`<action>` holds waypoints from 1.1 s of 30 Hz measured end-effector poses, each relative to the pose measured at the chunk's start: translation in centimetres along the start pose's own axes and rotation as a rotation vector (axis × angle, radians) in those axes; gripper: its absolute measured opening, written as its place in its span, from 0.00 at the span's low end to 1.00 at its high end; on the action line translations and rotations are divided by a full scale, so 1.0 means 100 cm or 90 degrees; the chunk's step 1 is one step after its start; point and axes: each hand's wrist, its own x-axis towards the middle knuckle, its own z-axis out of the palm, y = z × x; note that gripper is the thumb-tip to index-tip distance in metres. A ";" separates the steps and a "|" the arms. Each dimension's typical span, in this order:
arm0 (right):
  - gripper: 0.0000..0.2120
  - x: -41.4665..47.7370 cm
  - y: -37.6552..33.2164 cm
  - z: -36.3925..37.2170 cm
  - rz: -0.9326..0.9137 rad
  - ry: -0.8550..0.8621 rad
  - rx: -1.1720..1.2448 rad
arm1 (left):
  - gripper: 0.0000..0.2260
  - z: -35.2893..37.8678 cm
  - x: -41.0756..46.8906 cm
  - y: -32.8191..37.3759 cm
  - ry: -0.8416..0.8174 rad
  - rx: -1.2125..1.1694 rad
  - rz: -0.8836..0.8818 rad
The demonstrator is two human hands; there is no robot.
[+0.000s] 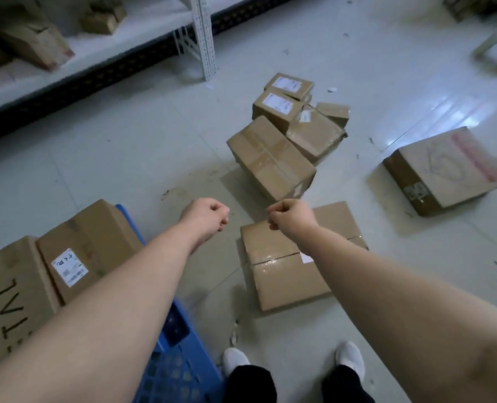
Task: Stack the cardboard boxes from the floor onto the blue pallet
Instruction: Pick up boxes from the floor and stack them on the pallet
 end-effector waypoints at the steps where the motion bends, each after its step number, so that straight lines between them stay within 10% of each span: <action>1: 0.12 0.000 0.010 -0.018 0.010 -0.001 0.009 | 0.11 0.016 -0.004 0.010 -0.006 0.010 -0.002; 17: 0.11 0.043 0.137 -0.295 0.100 0.004 -0.002 | 0.07 0.255 -0.052 0.149 -0.029 0.065 -0.083; 33: 0.11 0.072 0.109 -0.306 0.090 -0.003 0.022 | 0.08 0.233 -0.036 0.191 -0.011 0.098 -0.074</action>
